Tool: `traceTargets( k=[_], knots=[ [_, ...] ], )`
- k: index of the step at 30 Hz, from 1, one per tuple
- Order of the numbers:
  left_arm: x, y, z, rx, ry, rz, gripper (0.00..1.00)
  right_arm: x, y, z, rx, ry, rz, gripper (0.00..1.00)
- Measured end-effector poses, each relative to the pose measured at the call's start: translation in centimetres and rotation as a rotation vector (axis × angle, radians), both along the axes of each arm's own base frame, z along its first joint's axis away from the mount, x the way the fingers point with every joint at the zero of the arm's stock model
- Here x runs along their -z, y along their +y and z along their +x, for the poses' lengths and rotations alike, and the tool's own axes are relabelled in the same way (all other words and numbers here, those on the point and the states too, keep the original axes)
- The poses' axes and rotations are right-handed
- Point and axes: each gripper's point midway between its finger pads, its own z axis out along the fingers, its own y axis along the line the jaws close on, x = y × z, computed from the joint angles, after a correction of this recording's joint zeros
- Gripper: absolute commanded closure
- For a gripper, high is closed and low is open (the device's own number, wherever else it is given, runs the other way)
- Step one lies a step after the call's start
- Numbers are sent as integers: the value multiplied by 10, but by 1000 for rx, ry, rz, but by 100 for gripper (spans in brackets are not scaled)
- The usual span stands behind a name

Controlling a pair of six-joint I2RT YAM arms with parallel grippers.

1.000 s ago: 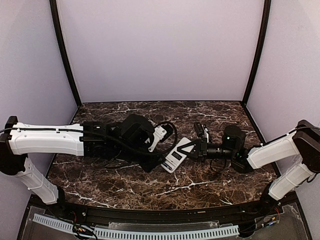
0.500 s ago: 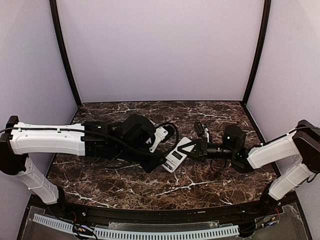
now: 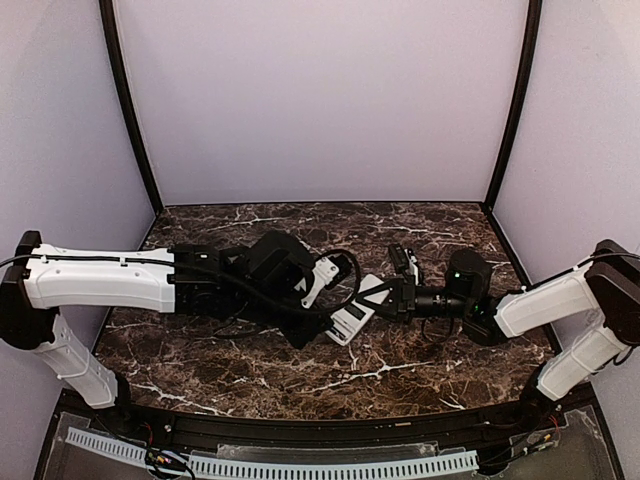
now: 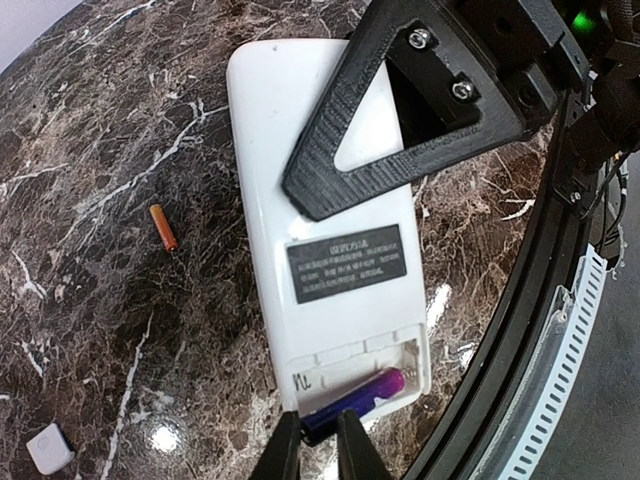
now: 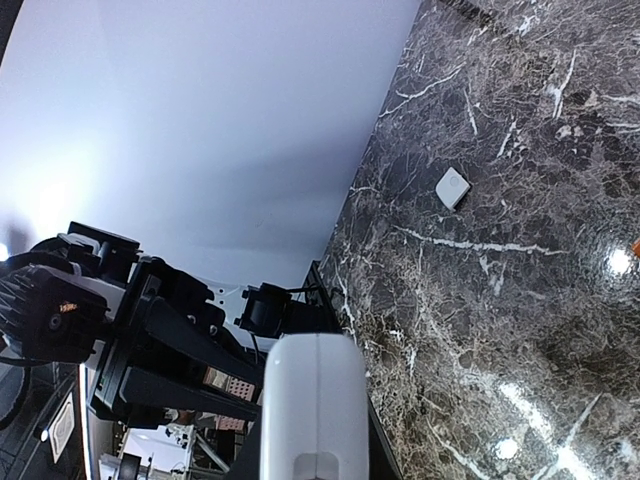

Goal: Load the batteries into the remote control
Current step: Load the battery into the battery compartment.

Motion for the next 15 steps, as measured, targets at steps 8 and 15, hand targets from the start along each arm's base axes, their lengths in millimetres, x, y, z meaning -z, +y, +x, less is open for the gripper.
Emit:
traceTargets(
  k=[8, 15],
  knots=[
    [6, -2, -2, 14, 13, 12, 91, 1, -1, 0, -4, 1, -4, 100],
    [10, -3, -3, 20, 19, 20, 92, 4, -1, -1, -8, 11, -14, 100]
  ],
)
